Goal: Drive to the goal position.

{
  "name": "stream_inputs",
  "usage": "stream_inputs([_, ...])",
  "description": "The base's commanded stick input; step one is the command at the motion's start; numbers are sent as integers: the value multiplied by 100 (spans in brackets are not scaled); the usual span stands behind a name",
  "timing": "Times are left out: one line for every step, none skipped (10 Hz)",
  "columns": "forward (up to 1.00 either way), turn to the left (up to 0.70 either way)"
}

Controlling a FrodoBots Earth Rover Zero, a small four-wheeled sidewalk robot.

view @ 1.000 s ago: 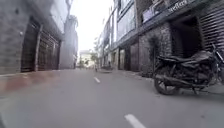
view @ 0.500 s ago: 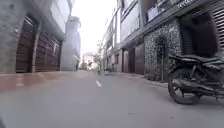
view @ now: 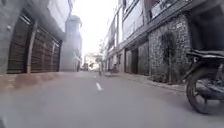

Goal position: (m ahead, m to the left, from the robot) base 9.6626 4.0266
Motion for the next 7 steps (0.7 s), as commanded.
stream_inputs([100, 0])
stream_inputs([100, 0])
stream_inputs([100, 0])
stream_inputs([100, 0])
stream_inputs([100, 0])
stream_inputs([100, 0])
stream_inputs([100, 0])
